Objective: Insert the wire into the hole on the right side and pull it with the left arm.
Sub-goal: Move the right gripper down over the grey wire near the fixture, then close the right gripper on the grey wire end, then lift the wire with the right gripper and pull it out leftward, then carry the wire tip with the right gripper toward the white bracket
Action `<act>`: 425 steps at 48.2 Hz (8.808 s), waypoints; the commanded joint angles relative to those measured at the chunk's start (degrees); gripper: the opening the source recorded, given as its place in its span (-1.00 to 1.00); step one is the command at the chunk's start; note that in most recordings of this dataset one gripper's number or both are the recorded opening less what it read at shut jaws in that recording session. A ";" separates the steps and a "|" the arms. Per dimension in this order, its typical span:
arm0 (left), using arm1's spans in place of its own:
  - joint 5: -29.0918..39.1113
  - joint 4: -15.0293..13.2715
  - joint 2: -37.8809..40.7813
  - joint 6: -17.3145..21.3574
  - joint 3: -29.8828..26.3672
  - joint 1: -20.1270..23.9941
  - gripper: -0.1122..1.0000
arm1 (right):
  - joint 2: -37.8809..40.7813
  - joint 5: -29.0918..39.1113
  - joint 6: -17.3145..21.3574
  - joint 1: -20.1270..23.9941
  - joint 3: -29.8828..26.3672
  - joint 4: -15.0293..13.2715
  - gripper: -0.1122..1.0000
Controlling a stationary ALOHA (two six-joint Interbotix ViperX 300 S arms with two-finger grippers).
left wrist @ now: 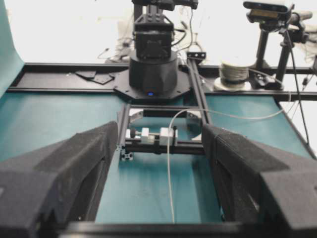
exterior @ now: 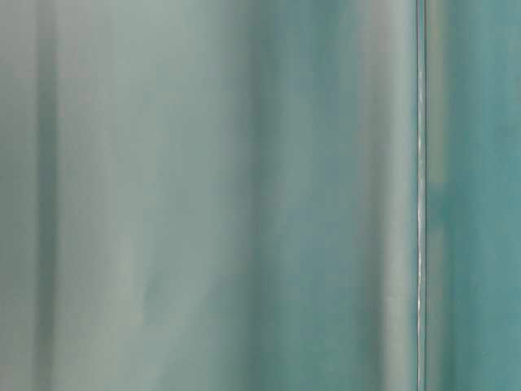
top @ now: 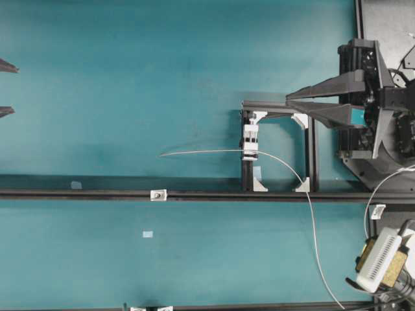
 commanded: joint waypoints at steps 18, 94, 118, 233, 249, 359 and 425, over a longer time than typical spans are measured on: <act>-1.41 -1.67 0.44 -0.53 4.04 0.62 -0.94 | 1.14 -1.32 1.49 -0.09 4.48 0.00 -0.85; -7.82 -1.85 30.41 -2.11 1.41 0.70 0.79 | 34.45 -1.23 8.70 0.44 -3.69 0.00 0.86; -7.82 -1.85 38.41 -2.11 -0.88 0.62 0.78 | 45.62 -1.23 8.70 1.58 -9.05 -0.26 0.86; -7.91 -1.85 42.01 -2.11 -2.72 0.62 0.77 | 62.05 -2.81 8.44 -0.35 -17.49 -0.18 0.85; -7.91 -1.76 42.01 -2.11 -2.72 0.62 0.77 | 62.05 -2.81 8.26 -0.70 -17.58 -0.26 0.23; -11.25 -2.11 42.54 -2.37 -5.89 -2.55 0.76 | 41.57 6.59 8.70 -0.18 -13.27 -0.18 -0.93; -44.30 -2.46 70.40 -6.68 -12.83 -12.66 0.76 | 54.32 -32.96 -15.82 29.97 -5.80 41.04 -0.93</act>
